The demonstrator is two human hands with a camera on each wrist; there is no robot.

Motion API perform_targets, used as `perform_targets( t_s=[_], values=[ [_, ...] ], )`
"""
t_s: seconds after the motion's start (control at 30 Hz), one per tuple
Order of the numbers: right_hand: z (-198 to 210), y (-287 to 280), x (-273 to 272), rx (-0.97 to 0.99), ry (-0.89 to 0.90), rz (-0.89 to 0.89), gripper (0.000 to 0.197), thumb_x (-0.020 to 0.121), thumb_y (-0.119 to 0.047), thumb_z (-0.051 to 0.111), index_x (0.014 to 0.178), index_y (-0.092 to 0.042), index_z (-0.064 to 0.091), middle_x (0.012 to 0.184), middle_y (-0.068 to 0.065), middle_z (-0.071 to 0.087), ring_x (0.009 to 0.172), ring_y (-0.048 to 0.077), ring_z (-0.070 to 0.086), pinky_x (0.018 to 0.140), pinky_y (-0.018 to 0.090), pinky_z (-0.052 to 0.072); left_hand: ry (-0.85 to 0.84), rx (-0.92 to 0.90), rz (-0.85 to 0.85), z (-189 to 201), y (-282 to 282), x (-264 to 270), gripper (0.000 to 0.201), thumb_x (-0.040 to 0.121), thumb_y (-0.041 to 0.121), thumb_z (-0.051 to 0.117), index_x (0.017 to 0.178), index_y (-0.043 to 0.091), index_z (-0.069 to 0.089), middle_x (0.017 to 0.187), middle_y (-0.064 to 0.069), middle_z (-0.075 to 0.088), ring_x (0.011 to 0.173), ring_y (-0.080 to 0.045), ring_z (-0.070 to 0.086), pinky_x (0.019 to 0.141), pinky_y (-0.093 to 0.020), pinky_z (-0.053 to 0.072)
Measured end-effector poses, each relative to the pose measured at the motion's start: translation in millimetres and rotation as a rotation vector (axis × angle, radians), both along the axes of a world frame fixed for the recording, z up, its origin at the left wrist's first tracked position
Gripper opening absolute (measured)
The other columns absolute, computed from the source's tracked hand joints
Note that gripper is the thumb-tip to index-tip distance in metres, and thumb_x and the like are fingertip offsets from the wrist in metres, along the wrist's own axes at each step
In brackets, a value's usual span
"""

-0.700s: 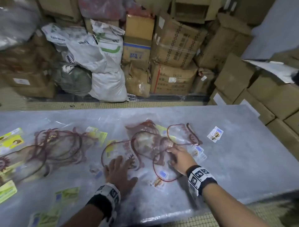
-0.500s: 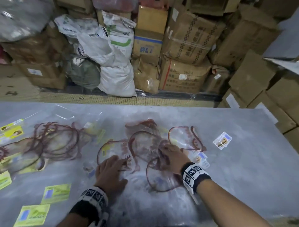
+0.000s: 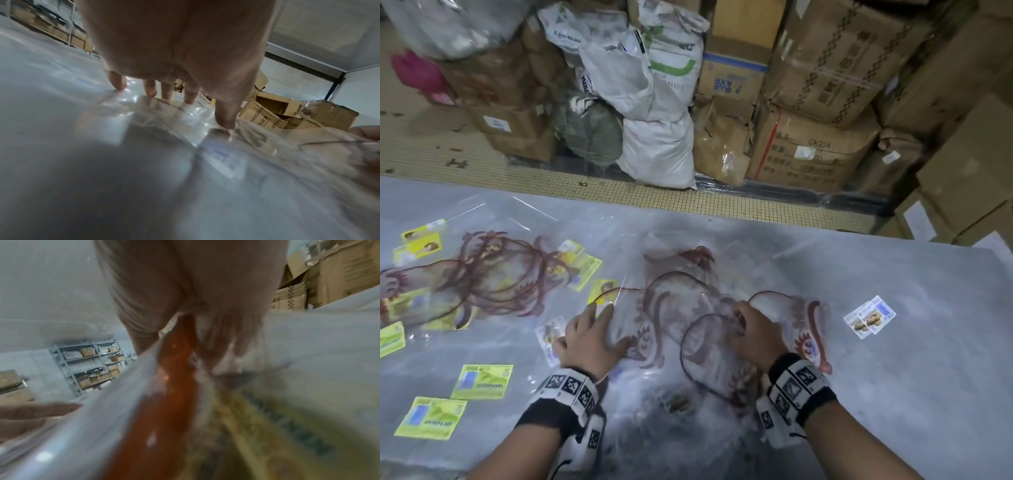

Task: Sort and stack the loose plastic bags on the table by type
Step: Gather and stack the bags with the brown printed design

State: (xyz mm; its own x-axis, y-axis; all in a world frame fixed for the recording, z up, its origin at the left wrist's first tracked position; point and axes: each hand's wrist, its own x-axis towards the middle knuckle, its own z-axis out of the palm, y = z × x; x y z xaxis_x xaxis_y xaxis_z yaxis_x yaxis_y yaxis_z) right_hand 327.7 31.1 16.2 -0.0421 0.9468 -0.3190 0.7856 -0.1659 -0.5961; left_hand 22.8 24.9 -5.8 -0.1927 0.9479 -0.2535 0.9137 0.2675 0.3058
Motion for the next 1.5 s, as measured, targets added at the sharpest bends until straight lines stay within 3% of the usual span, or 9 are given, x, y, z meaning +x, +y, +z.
perform_targets(
  t_s=[0.23, 0.53, 0.7, 0.8, 0.93, 1.13, 1.3, 1.4, 1.5],
  values=[
    [21.9, 22.1, 50.0, 0.141, -0.111, -0.233, 0.038, 0.080, -0.043, 0.070, 0.093, -0.019, 0.043, 0.086, 0.001, 0.058, 0.081, 0.024, 0.056, 0.074, 0.038, 0.041, -0.042, 0.011, -0.090, 0.0, 0.5, 13.2, 0.077, 0.074, 0.066, 0.063, 0.143, 0.041, 0.040, 0.158, 0.008, 0.025, 0.144, -0.020, 0.021, 0.113, -0.056, 0.018],
    [4.6, 41.8, 98.9, -0.030, -0.432, 0.017, 0.080, 0.077, -0.063, 0.065, 0.143, -0.031, 0.033, 0.150, -0.004, 0.032, 0.137, 0.021, 0.033, 0.104, 0.047, 0.028, -0.086, 0.005, -0.195, -5.0, 4.4, 55.6, 0.095, 0.065, 0.063, 0.067, 0.148, 0.040, 0.029, 0.161, 0.006, 0.014, 0.148, -0.018, 0.014, 0.117, -0.054, 0.011],
    [6.3, 43.5, 103.1, -0.024, -0.513, 0.024, 0.075, 0.073, -0.067, 0.065, 0.134, -0.031, 0.041, 0.133, 0.004, 0.042, 0.123, 0.027, 0.039, 0.101, 0.045, 0.029, -0.239, 0.067, -0.232, -9.5, 4.3, 58.8, 0.110, 0.047, 0.073, 0.059, 0.146, 0.030, 0.040, 0.159, -0.014, 0.016, 0.145, -0.030, 0.015, 0.117, -0.041, 0.014],
    [6.0, 42.8, 104.2, 0.007, -0.503, -0.020, 0.059, 0.072, -0.064, 0.068, 0.118, -0.030, 0.050, 0.114, 0.000, 0.049, 0.112, 0.024, 0.046, 0.094, 0.041, 0.031, -0.128, 0.176, -0.168, -7.5, 2.6, 54.5, 0.102, 0.053, 0.077, 0.055, 0.143, 0.030, 0.044, 0.153, -0.014, 0.026, 0.139, -0.032, 0.019, 0.116, -0.049, 0.015],
    [7.0, 42.5, 106.5, 0.030, -0.302, -0.094, 0.031, 0.073, -0.043, 0.074, 0.087, -0.026, 0.052, 0.087, -0.011, 0.062, 0.086, 0.017, 0.058, 0.082, 0.036, 0.031, 0.071, -0.001, 0.052, -2.6, -5.8, 53.2, 0.109, 0.059, 0.089, 0.053, 0.151, 0.040, 0.020, 0.158, -0.017, 0.009, 0.145, -0.037, 0.005, 0.117, -0.055, 0.008],
    [16.2, 43.1, 113.4, -0.080, 0.000, -0.020, 0.031, 0.073, -0.023, 0.083, 0.073, -0.020, 0.052, 0.076, -0.005, 0.062, 0.075, 0.018, 0.060, 0.070, 0.032, 0.048, 0.053, -0.121, 0.003, 0.2, -5.6, 53.9, 0.109, 0.061, 0.086, 0.057, 0.150, 0.051, 0.004, 0.163, 0.002, -0.006, 0.148, -0.038, -0.005, 0.117, -0.061, 0.001],
    [15.4, 37.5, 115.5, -0.161, 0.197, -0.087, 0.031, 0.072, -0.019, 0.083, 0.084, -0.005, 0.058, 0.074, 0.008, 0.066, 0.065, 0.019, 0.061, 0.066, 0.030, 0.049, 0.034, -0.066, -0.082, 3.5, -2.9, 56.8, 0.115, 0.062, 0.080, 0.063, 0.153, 0.042, 0.003, 0.164, 0.003, -0.007, 0.151, -0.022, -0.001, 0.114, -0.066, -0.004],
    [15.9, 32.5, 114.0, -0.219, 0.259, -0.117, 0.014, 0.078, 0.000, 0.071, 0.086, -0.009, 0.065, 0.075, 0.011, 0.066, 0.062, 0.016, 0.059, 0.060, 0.024, 0.048, -0.017, -0.050, -0.094, 5.1, -5.0, 57.7, 0.114, 0.064, 0.074, 0.068, 0.153, 0.039, 0.007, 0.164, 0.003, -0.006, 0.151, -0.017, 0.001, 0.115, -0.062, -0.006],
    [20.1, 29.9, 115.8, -0.251, 0.274, -0.085, 0.024, 0.080, 0.012, 0.062, 0.091, -0.009, 0.068, 0.078, 0.009, 0.067, 0.057, 0.006, 0.060, 0.055, 0.018, 0.048, -0.058, -0.025, -0.098, 5.7, -7.0, 58.1, 0.109, 0.065, 0.068, 0.073, 0.153, 0.039, 0.015, 0.164, -0.002, -0.003, 0.151, -0.018, 0.005, 0.117, -0.059, -0.005]
  ],
)
